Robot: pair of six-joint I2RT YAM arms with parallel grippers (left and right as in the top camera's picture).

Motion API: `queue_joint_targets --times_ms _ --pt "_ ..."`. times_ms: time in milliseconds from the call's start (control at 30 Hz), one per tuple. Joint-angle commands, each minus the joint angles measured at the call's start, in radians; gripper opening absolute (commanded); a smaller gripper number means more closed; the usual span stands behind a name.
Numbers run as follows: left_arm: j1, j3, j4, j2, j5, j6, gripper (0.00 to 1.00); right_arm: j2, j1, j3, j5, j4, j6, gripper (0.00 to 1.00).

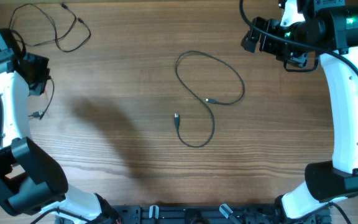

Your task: Untangle cables

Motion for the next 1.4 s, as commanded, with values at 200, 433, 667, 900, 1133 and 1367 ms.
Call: queue_joint_targets --times_ms 200,433,667,900,1133,1367 --pt "-0.017 -0.024 0.062 0.062 -0.177 0.03 0.04 -0.002 0.006 0.003 -0.017 -0.002 -0.012 1.0" --pt "-0.008 -0.024 0.103 0.166 -0.334 0.035 0.35 -0.002 0.006 0.003 -0.017 -0.009 -0.012 1.0" --pt "0.0 0.067 0.159 0.106 -0.144 0.239 1.0 -0.001 0.006 0.003 -0.017 -0.01 -0.013 1.0" --pt "0.004 0.128 0.211 -0.019 -0.204 0.236 0.98 0.0 0.006 0.003 -0.017 -0.006 -0.012 1.0" --pt "0.1 0.128 0.031 0.102 -0.388 0.172 1.0 0.0 0.006 0.003 -0.017 -0.006 -0.013 1.0" --pt "0.283 0.128 -0.025 0.203 -0.076 0.309 1.0 0.0 0.006 0.003 -0.017 0.0 -0.013 1.0"
